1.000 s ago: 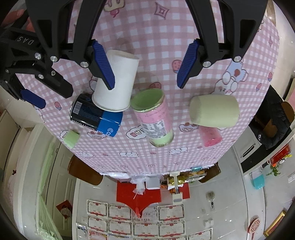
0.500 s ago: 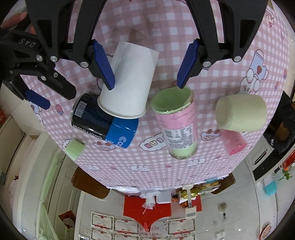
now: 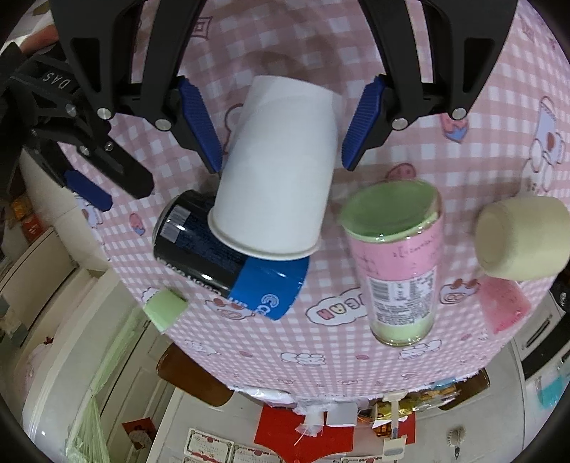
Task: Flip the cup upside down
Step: 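Move the left tool toward the white paper cup lying on its side, then close the left gripper around the white paper cup's body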
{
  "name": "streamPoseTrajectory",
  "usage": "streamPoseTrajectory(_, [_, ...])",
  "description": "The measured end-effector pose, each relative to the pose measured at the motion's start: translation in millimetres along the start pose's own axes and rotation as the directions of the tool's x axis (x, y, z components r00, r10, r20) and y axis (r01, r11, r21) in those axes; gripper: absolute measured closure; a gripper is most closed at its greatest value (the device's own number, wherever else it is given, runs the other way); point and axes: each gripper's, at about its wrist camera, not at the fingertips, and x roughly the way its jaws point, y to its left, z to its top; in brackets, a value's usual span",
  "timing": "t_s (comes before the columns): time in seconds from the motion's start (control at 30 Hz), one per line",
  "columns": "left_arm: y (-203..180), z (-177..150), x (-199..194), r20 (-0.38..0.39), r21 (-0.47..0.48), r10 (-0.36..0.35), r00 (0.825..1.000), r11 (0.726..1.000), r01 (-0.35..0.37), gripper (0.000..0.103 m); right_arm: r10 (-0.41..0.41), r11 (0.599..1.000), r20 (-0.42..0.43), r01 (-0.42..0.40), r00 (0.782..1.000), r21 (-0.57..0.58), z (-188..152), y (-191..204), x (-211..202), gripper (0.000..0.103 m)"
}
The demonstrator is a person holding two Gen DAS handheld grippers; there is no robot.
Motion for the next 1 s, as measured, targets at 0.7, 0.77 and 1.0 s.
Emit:
streamPoseTrajectory(0.7, [1.7,-30.2,-36.7,0.070,-0.038,0.041,0.997,0.999,-0.039,0.040,-0.036,0.999,0.027,0.036,0.999,-0.006,-15.2,21.7,-35.0,0.008])
streamPoseTrajectory(0.77, [6.4,-36.9,-43.2,0.075,-0.052,0.065,0.995,0.997,-0.061,0.040,-0.038,0.999,0.025,0.038,0.999,-0.011,-18.8,28.6,-38.1,0.008])
streamPoseTrajectory(1.0, [32.3,-58.8,-62.0,0.083,-0.118,0.121,0.989,0.987,-0.111,0.040,-0.053,0.998,0.014,0.054,0.998,-0.032,-33.3,55.7,-43.8,0.008])
